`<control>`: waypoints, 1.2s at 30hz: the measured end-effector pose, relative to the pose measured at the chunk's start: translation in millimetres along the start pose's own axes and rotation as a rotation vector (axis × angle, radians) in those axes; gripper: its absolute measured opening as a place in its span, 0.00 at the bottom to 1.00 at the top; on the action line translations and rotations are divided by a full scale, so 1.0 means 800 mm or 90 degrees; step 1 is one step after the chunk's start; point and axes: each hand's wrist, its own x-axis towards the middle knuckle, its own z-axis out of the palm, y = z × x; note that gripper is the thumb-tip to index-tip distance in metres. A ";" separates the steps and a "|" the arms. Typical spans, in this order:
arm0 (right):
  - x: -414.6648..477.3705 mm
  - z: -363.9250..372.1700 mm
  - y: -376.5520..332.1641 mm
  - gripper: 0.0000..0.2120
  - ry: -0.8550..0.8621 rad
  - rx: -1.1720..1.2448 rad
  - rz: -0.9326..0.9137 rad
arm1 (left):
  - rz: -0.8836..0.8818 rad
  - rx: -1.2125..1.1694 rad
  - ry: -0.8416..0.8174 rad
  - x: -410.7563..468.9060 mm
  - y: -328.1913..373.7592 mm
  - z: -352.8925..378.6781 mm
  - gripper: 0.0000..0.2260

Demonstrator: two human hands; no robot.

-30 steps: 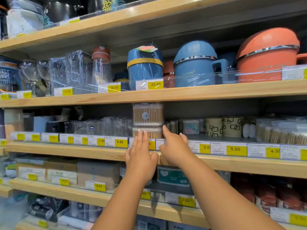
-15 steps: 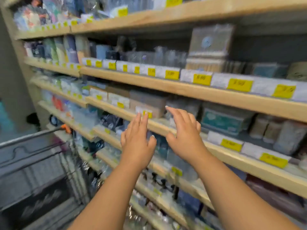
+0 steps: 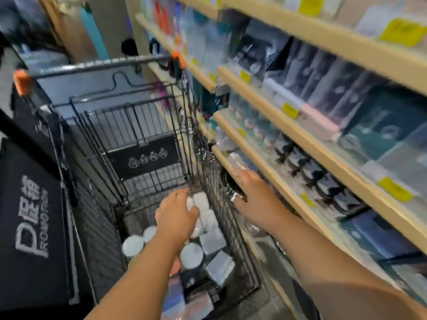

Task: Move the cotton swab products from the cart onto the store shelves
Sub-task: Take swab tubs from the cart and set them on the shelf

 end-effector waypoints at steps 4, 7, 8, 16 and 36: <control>0.065 0.084 0.004 0.28 -0.118 0.059 0.047 | -0.143 -0.010 -0.055 0.051 -0.099 0.030 0.24; 0.111 0.136 0.005 0.26 -0.186 0.077 0.083 | -0.240 -0.027 -0.099 0.079 -0.160 0.051 0.24; 0.125 0.151 0.006 0.25 -0.205 0.087 0.096 | -0.261 -0.030 -0.115 0.087 -0.176 0.057 0.24; 0.198 0.269 0.009 0.20 -0.352 0.057 0.109 | -0.353 0.025 -0.211 0.133 -0.269 0.106 0.26; 0.251 0.471 -0.017 0.36 -0.487 -0.081 -0.086 | -0.342 0.261 -0.212 0.147 -0.341 0.201 0.30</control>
